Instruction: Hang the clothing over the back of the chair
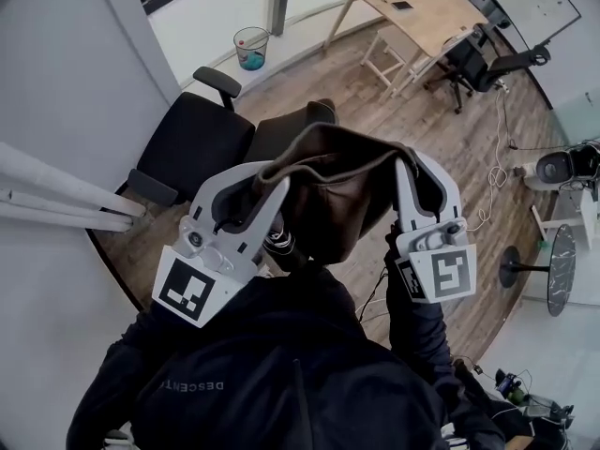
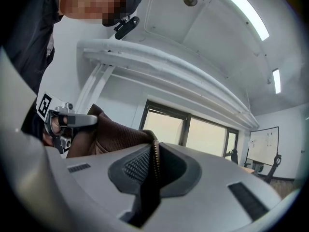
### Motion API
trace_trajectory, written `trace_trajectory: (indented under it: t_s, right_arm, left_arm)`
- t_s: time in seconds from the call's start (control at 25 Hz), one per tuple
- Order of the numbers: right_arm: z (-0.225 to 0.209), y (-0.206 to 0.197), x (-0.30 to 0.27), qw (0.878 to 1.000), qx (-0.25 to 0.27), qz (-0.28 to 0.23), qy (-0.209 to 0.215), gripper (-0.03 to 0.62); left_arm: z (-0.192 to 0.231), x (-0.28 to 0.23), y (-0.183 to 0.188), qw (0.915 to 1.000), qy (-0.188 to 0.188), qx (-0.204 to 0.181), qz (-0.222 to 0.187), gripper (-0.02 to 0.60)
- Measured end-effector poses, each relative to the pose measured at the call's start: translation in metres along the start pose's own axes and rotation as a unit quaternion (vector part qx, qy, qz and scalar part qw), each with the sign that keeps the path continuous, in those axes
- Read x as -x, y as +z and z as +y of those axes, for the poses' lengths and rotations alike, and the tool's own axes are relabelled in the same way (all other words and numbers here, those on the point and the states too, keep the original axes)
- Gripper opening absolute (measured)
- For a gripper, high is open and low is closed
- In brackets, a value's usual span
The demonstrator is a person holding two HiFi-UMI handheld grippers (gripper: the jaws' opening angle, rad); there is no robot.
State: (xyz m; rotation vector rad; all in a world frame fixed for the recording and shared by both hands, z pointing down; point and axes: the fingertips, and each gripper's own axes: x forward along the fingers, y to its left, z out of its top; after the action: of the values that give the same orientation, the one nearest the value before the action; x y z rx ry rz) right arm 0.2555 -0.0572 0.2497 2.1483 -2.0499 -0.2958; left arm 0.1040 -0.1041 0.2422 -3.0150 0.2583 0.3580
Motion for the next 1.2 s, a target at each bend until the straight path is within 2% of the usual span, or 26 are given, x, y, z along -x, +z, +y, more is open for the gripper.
trace_trajectory:
  t_s: [0.12, 0.28, 0.4, 0.6, 0.88, 1.2]
  right_arm:
    - [0.001, 0.01, -0.031, 0.999, 0.016, -0.007, 0.031, 0.043]
    - [0.009, -0.004, -0.086, 0.995, 0.021, -0.004, 0.095, 0.043]
    - [0.014, -0.015, -0.122, 0.989, 0.014, -0.005, 0.144, 0.043]
    - [0.027, -0.037, -0.174, 0.976, 0.006, 0.004, 0.216, 0.044]
    - [0.049, -0.073, -0.225, 0.963, -0.003, 0.032, 0.268, 0.052]
    - [0.065, -0.111, -0.259, 0.952, -0.015, 0.075, 0.298, 0.064]
  left_arm:
    - [0.027, -0.001, 0.005, 0.9995, 0.03, -0.01, -0.001, 0.049]
    - [0.072, 0.0, -0.002, 0.9956, 0.091, -0.022, -0.005, 0.049]
    - [0.1, 0.002, -0.012, 0.9893, 0.141, -0.037, 0.004, 0.049]
    - [0.134, 0.007, -0.035, 0.9754, 0.211, -0.049, 0.043, 0.049]
    - [0.174, 0.018, -0.072, 0.9568, 0.275, -0.047, 0.08, 0.051]
    - [0.202, 0.025, -0.109, 0.9435, 0.309, -0.04, 0.114, 0.052]
